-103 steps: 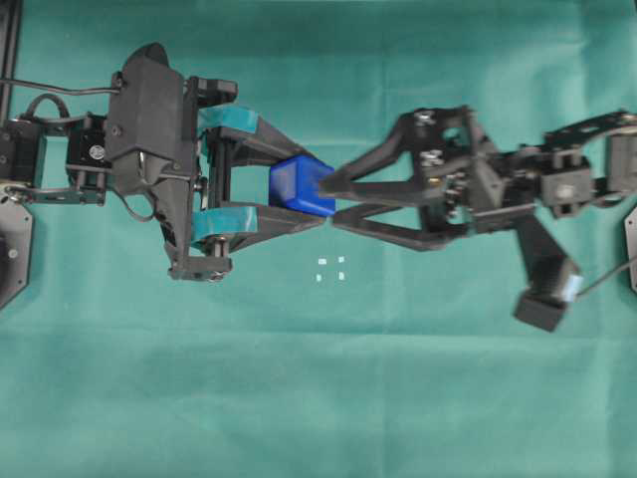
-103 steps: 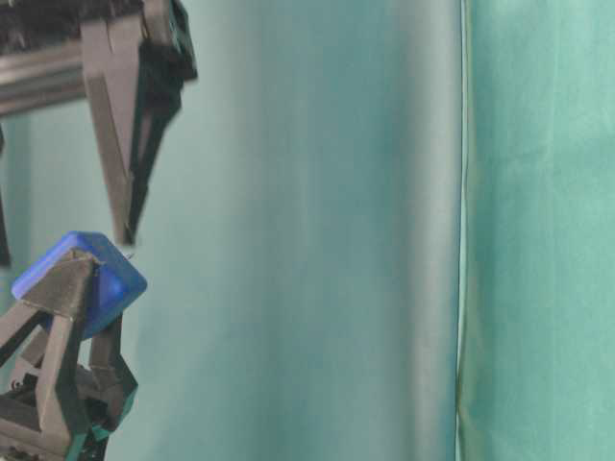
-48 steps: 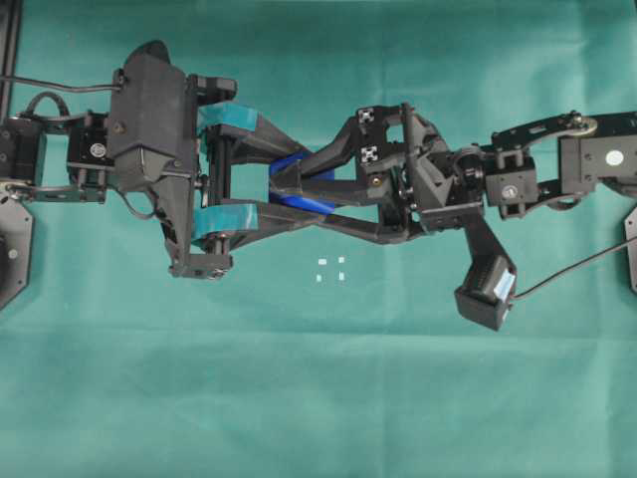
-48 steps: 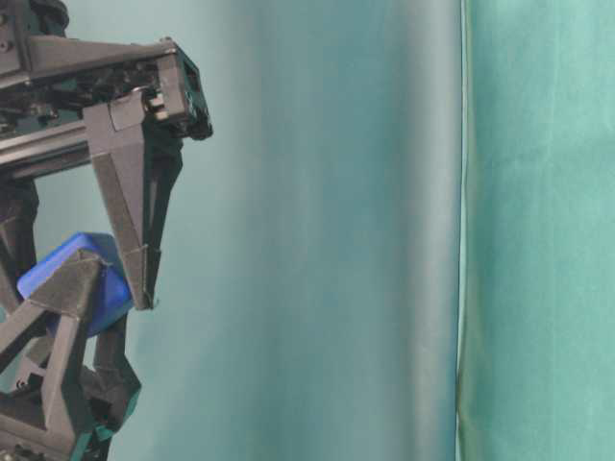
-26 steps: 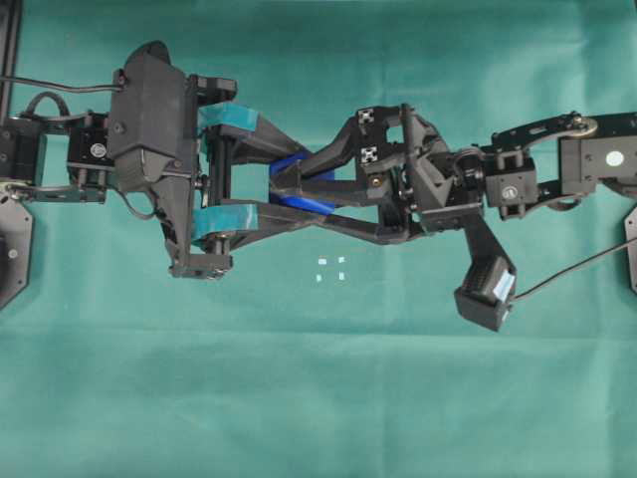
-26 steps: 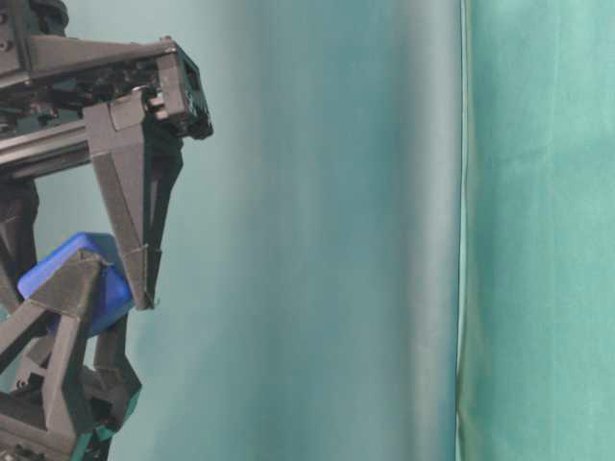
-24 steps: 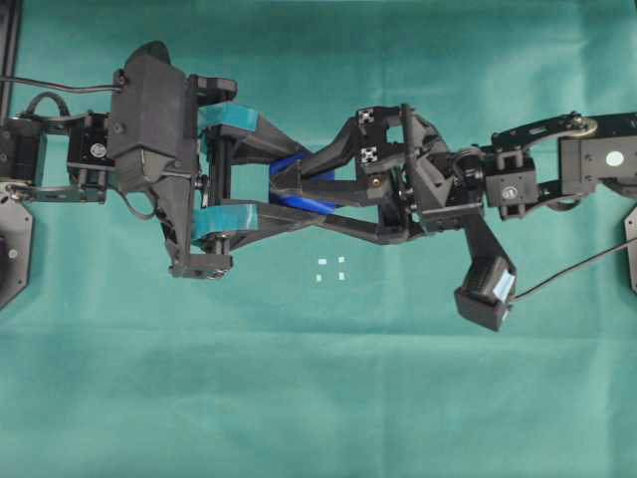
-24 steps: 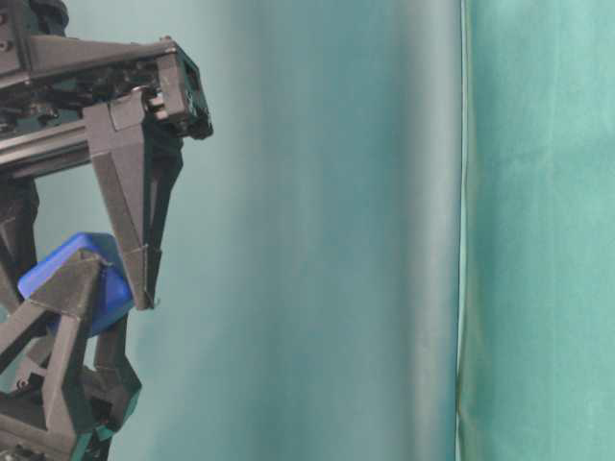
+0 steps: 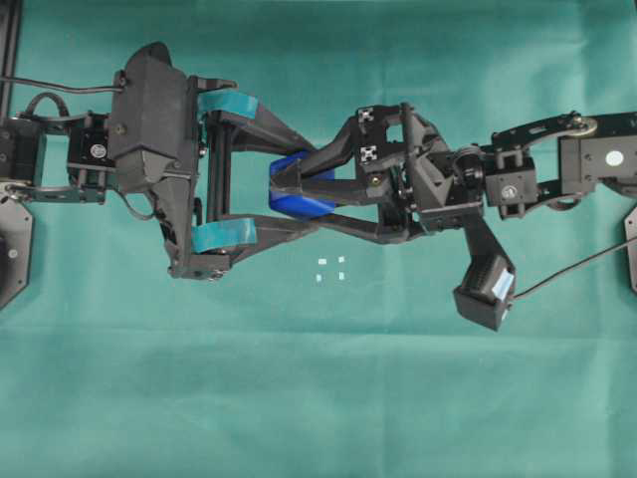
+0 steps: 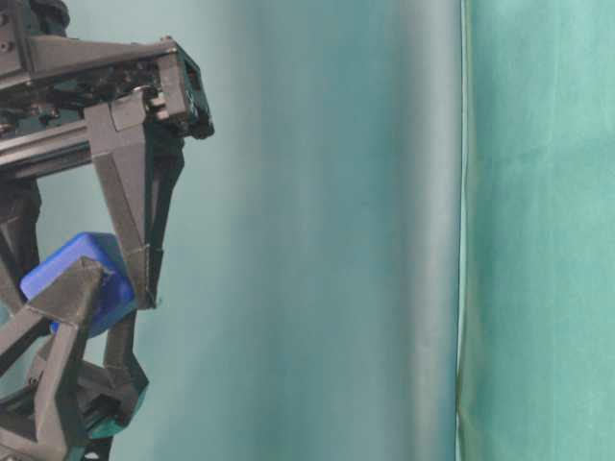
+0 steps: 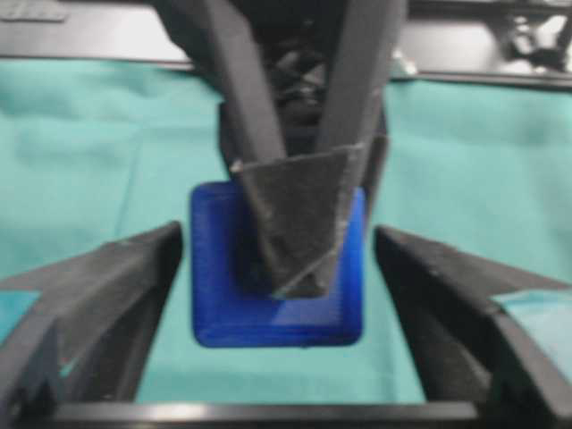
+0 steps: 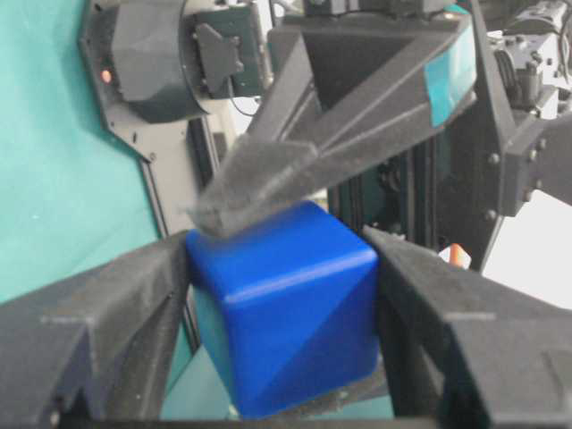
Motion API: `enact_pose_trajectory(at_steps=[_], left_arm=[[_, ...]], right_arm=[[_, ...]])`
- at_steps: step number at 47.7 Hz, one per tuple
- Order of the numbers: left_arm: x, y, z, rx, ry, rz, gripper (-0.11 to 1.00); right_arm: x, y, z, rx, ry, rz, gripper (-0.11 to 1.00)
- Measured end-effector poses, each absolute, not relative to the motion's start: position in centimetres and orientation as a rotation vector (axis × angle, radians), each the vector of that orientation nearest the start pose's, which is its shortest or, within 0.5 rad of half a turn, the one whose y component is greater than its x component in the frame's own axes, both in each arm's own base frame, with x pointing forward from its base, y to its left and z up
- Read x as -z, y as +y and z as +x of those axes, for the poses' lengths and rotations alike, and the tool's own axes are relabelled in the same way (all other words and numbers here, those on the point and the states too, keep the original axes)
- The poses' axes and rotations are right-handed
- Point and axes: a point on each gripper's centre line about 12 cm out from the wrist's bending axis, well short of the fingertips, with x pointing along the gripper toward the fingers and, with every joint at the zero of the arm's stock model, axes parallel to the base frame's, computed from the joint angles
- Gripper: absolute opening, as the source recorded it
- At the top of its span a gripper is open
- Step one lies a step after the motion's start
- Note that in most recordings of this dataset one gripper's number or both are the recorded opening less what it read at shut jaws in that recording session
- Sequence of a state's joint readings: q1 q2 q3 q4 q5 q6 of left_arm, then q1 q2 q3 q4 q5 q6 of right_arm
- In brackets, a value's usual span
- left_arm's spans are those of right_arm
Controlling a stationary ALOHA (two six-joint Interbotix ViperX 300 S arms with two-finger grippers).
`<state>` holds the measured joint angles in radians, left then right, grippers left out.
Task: Handover the blue block to the right arm after grasping it with the left arm, then place it in the designated position.
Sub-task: 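Close the right gripper on the cube and open the left gripper, then pull the cube away from the left gripper with the right gripper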
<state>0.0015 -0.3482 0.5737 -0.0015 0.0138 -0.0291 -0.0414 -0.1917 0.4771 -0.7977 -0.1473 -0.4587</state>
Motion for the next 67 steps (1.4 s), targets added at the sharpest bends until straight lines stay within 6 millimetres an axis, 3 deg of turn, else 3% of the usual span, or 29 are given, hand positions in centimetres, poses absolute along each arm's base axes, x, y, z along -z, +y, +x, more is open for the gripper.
enact_pose_trajectory(at_steps=[16,36,46,55,67], left_arm=[[-33.7,0.1,35.8,-0.005,0.241,-0.031,1.0],[-34.5,0.0,31.7,-0.005,0.222,-0.031,1.0],[-34.6,0.0,31.3,-0.003,0.219,-0.031,1.0],[-34.4,0.0,31.4,-0.005,0.225,-0.031,1.0],[-34.3,0.0,31.4,-0.003,0.233,-0.031,1.0]], right_arm=[[-32.7,-0.5,40.5,-0.167,0.118,-1.232,0.62],[-32.7,-0.4,39.0,-0.167,0.118,-1.23,0.62],[-32.6,-0.5,38.8,-0.165,0.124,-1.218,0.62],[-32.6,-0.5,38.7,-0.155,0.135,-1.12,0.62],[-33.4,-0.6,37.9,-0.114,0.14,-0.831,0.62]])
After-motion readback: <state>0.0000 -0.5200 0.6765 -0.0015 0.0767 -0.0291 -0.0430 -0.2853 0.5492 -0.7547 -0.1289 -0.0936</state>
